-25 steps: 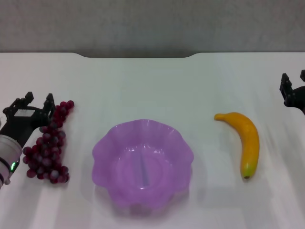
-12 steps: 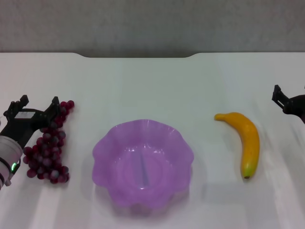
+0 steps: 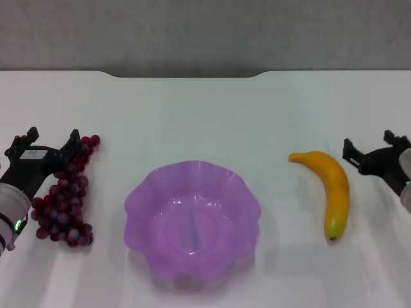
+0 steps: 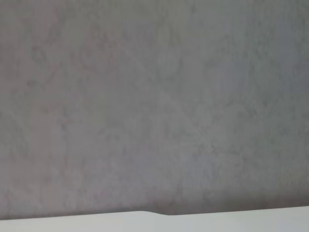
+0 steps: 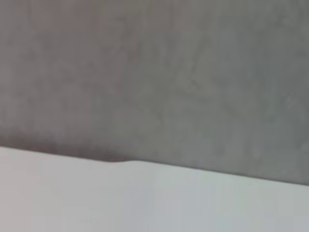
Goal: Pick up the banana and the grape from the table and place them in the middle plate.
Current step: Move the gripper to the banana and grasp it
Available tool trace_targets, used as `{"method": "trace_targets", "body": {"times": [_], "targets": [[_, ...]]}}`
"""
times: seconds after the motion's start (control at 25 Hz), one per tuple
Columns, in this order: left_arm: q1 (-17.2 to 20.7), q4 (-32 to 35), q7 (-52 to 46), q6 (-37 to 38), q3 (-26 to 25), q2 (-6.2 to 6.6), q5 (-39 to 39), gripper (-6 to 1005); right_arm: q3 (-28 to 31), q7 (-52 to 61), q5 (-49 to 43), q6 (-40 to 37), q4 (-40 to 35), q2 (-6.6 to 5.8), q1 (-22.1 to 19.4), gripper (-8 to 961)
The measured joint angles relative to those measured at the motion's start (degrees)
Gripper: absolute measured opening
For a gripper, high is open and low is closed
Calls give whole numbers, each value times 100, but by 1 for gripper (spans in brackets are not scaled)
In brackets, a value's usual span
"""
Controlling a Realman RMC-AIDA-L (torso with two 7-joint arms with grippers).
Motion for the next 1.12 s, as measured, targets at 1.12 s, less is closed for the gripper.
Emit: {"method": "trace_targets", "body": {"times": [1.12], "targets": [[64,2,0,279,149,-2,25,895,-1124,428,7,527,-161,25,-246,895]]}}
